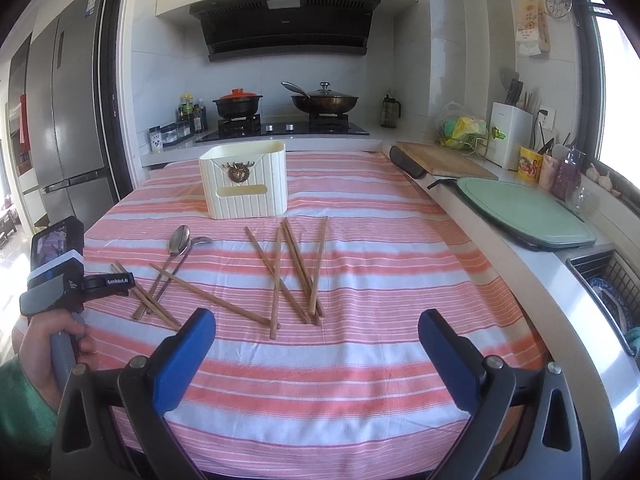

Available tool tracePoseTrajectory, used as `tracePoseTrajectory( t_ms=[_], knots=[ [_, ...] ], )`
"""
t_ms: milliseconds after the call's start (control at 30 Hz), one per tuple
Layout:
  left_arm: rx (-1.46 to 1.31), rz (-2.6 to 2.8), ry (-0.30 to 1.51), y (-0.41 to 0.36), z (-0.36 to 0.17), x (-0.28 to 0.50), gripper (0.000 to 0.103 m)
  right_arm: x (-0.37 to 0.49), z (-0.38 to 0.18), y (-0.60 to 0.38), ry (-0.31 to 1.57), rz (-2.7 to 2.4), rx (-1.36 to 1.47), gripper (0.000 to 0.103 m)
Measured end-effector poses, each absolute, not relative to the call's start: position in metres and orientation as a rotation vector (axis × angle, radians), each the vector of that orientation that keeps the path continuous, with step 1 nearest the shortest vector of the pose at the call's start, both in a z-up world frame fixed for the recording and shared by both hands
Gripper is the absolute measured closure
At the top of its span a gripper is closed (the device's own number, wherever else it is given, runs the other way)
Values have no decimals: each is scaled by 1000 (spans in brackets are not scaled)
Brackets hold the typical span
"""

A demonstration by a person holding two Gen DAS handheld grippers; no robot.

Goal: Organize utensils
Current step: 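Lower both open grippers toward the loose wooden chopsticks on the cloth, then close left gripper on one wooden chopstick while right gripper grasps another chopstick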

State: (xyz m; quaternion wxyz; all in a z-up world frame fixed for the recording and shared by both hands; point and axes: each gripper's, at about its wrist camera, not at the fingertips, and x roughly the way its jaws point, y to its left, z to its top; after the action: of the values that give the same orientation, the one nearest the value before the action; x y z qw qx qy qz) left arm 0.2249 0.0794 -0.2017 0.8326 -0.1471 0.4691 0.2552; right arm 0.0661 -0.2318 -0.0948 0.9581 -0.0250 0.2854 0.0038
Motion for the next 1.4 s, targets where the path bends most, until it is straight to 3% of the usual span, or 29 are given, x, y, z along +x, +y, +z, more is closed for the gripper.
tracePoseTrajectory(
  t_ms=[300,633,867,1133,1167,1233,1333,1400],
  knots=[
    [-522,484,986,96,-191,221,0,69,-102,-234,603,11,-37,0],
    [-328,577,1003,75,-200,236,0,69,-103,-238,605,-2,-23,0],
    [-184,361,1045,85,-202,231,0,77,-105,-254,617,-15,-8,0],
    [4,-31,1175,119,-204,258,0,177,-134,-295,803,98,29,0],
    [16,-40,1191,124,-204,260,0,194,-140,-296,842,125,43,2],
    [21,-26,1216,135,-205,265,0,231,-154,-296,937,169,115,22],
    [-27,27,1254,147,-203,269,0,280,-171,-282,1031,211,128,45],
    [-72,68,1263,156,-202,265,0,301,-182,-265,1078,241,57,51]
  ],
)
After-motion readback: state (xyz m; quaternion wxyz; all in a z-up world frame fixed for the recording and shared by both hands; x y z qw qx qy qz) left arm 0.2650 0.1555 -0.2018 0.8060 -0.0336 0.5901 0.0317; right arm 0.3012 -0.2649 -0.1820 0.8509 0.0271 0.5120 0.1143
